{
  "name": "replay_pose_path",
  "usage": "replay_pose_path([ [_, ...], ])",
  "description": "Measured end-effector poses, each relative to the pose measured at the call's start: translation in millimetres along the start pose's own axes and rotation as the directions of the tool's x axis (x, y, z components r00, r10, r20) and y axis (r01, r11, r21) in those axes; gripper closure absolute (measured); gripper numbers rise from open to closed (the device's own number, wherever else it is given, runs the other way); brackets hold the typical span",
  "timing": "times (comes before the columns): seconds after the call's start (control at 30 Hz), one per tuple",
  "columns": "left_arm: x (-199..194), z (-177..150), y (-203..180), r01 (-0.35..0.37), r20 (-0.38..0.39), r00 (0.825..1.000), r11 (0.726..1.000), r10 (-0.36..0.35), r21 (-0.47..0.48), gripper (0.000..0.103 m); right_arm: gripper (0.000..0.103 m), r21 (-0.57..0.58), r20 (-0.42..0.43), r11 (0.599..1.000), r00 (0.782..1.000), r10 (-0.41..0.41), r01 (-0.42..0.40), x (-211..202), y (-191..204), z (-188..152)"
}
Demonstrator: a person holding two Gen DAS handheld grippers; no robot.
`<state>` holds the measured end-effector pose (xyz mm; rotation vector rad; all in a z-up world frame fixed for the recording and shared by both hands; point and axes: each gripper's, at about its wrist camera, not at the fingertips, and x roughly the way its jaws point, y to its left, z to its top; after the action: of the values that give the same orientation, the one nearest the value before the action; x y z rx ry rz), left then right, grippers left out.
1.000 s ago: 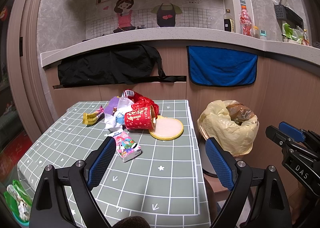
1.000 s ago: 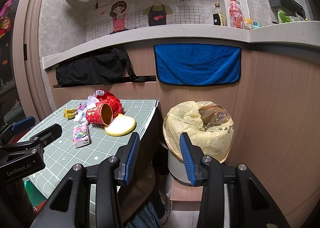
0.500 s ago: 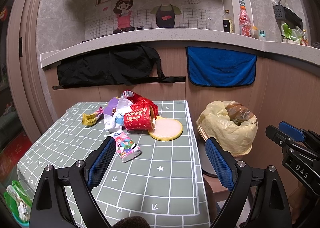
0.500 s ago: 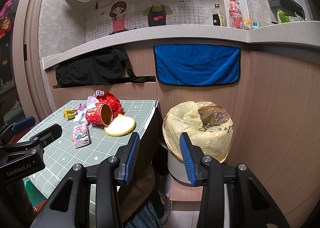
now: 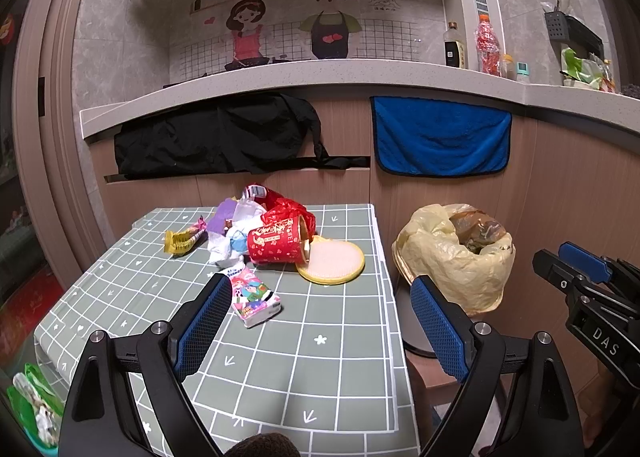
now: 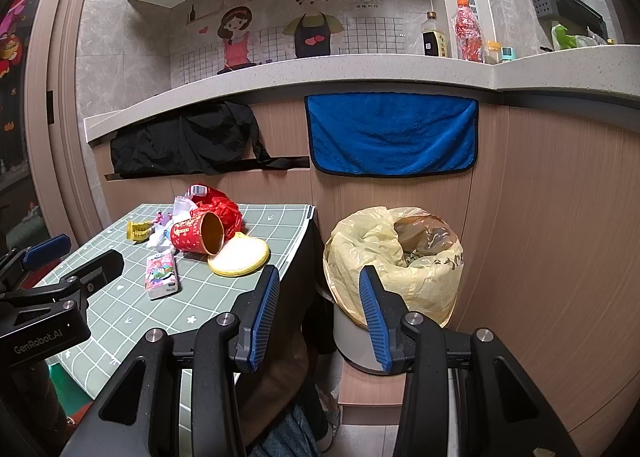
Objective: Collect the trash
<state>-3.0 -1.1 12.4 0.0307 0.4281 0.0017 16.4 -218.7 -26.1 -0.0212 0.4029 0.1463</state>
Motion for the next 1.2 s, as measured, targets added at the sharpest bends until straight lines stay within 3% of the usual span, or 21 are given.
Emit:
replay_pose_path([
  [0.3, -1, 1, -5, 0.006, -0.008, 1.0, 1.0, -0.006, -0.002, 0.013, 0.064, -0.003, -0.003, 1.0, 1.0, 0.006, -0.006, -1, 0, 1],
  [0.5, 9, 6, 12, -0.008, 0.003, 1.0, 1.0, 0.008, -0.027, 0.013, 0.064, -0.031, 0.004, 0.999, 1.0, 0.017, -0.017, 8, 6, 8],
  [0.67, 35, 6, 48, 0.004, -0.038, 0.999, 0.998, -0.006, -0.055, 0.013, 0.064, -0.084, -0.029, 0.994, 0.997, 0.072, -0.074, 34, 22, 20],
  [0.8, 64, 8, 98, -0.042, -0.076, 0.996, 0.996, 0.035, -0.083, 0.013, 0.064, -0.145, -0.06, 0.976, 0.986, 0.153, -0.16, 60, 45, 29],
  [1.0, 120, -14, 160, -0.026, -0.19, 0.981, 0.97, -0.021, -0.242, 0.013, 0.064, -0.202, -0.109, 0.952, 0.971, 0.213, -0.232, 116, 89, 35],
  [1.2, 176, -29, 145, 0.034, -0.32, 0.939, 0.958, -0.128, -0.284, 0.013, 0.064, -0.168, -0.193, 0.957, 0.96, 0.203, -0.236, 173, 96, 31],
])
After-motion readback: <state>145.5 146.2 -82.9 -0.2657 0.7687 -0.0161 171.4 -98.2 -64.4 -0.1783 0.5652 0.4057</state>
